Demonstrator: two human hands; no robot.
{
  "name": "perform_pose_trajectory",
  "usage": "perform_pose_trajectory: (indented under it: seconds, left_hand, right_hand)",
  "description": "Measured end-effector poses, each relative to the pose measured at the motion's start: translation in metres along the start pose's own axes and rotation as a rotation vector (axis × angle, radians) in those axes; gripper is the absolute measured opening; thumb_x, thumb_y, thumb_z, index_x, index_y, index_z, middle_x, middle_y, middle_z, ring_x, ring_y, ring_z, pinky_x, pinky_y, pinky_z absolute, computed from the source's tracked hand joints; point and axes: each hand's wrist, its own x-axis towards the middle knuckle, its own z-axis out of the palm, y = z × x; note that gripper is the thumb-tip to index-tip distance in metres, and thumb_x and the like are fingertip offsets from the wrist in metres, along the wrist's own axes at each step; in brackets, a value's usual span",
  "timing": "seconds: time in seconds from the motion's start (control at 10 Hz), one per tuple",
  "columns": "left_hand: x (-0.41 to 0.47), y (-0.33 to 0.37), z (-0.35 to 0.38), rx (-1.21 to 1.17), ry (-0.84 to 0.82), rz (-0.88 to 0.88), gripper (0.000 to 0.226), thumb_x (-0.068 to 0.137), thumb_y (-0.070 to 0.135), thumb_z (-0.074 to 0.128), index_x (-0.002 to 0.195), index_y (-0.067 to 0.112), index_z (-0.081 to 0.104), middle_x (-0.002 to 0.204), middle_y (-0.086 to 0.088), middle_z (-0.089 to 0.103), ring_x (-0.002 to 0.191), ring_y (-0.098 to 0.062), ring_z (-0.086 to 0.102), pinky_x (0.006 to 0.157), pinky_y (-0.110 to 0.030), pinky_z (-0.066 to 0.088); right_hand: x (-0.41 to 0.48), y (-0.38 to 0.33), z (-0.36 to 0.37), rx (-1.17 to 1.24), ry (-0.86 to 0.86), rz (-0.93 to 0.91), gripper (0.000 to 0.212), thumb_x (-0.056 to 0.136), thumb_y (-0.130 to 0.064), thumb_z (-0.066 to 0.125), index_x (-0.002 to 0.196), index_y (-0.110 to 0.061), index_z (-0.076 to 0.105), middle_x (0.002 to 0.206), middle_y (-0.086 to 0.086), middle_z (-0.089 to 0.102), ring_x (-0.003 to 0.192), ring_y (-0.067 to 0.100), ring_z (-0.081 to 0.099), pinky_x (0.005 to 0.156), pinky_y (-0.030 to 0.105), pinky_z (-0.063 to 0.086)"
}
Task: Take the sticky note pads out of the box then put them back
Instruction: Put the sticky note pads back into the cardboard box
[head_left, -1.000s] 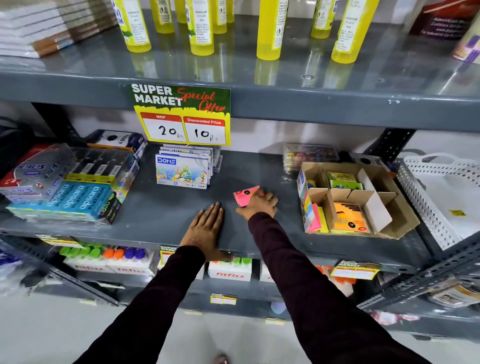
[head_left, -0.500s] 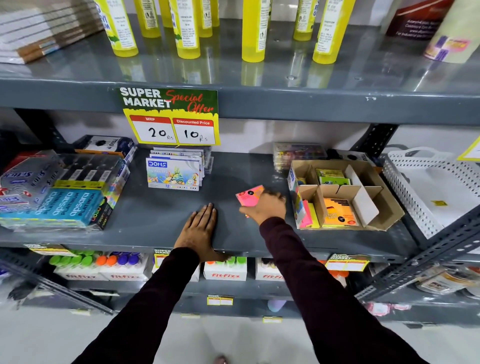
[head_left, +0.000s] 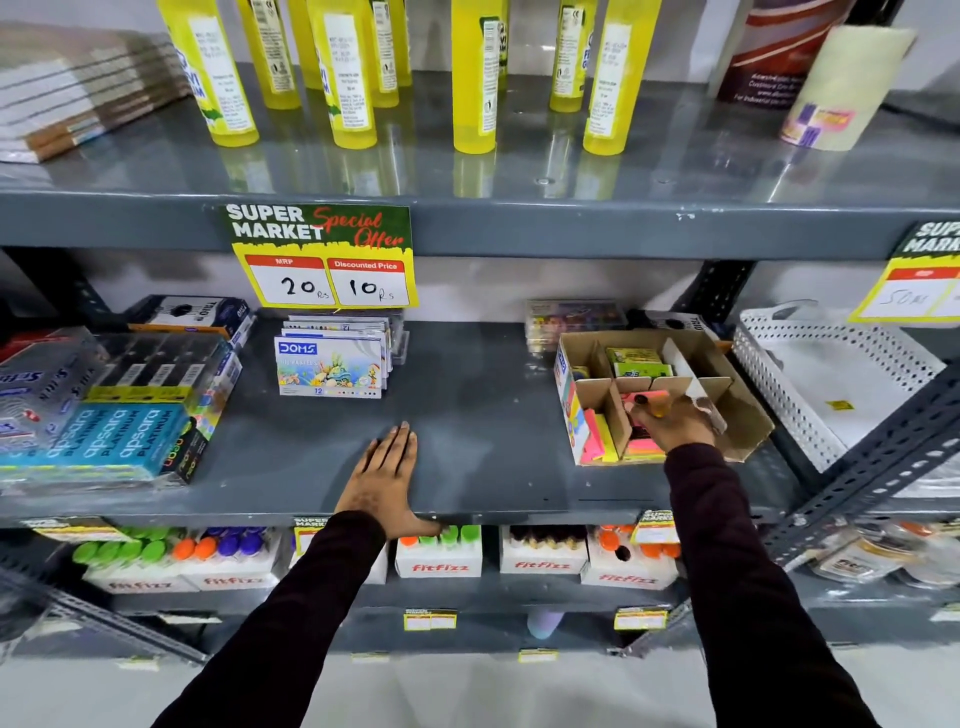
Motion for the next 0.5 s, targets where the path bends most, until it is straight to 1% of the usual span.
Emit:
perform_pose_trajectory:
  seconds: [0.1,0.2,0.3,0.4,0.5]
  left_hand:
    - [-0.001,0.000,0.000,0.010,0.000,-0.003,0.135,0.056,0.090,0.047,0.147,0.008,-0.010,0.159,-0.011,-0.010,0.147,-0.024,-0.010,0.116,-0.036,-0.012]
    - [0.002,-0.001,-0.002,0.004,0.003,-0.004,0.134,0.057,0.088,0.050,0.147,0.007,-0.010,0.159,-0.013,-0.011,0.147,-0.025,-0.011,0.117,-0.037,-0.011]
    - [0.000,0.010,-0.013,0.000,-0.117,-0.055,0.136,0.057,0.084,0.057,0.146,0.004,-0.008,0.159,-0.016,-0.010,0.147,-0.029,-0.008,0.119,-0.043,-0.004]
    - [0.003,0.022,-0.034,-0.016,-0.223,-0.110,0.132,0.057,0.078,0.065,0.146,0.002,0.005,0.158,-0.019,0.004,0.146,-0.033,0.008,0.119,-0.046,0.010]
    - [0.016,0.036,-0.071,-0.163,-0.310,-0.154,0.111,0.062,0.070,0.069,0.139,0.000,0.031,0.146,-0.020,0.037,0.130,-0.033,0.040,0.110,-0.040,0.034]
  right_hand:
    - [-0.001,-0.002,0.007,-0.016,-0.019,0.029,0.048,0.096,-0.034,0.053,0.125,0.004,0.057,0.131,0.024,0.059,0.122,0.037,0.055,0.102,0.040,0.043]
    - [-0.013,-0.004,0.015,-0.133,0.018,0.052,0.043,0.100,-0.023,0.046,0.134,0.004,0.046,0.139,0.025,0.051,0.130,0.039,0.047,0.107,0.043,0.039]
    - [-0.040,-0.023,0.018,-0.264,0.062,0.005,0.050,0.100,-0.022,0.041,0.143,0.001,0.033,0.147,0.028,0.037,0.136,0.044,0.035,0.111,0.051,0.032]
    - [-0.058,-0.041,0.023,-0.314,0.092,-0.095,0.048,0.098,-0.024,0.044,0.140,0.000,0.037,0.146,0.028,0.036,0.137,0.043,0.033,0.112,0.051,0.031]
    - [-0.071,-0.063,0.019,-0.328,0.062,-0.197,0.041,0.098,-0.020,0.043,0.134,0.002,0.045,0.140,0.028,0.044,0.133,0.042,0.038,0.111,0.047,0.033]
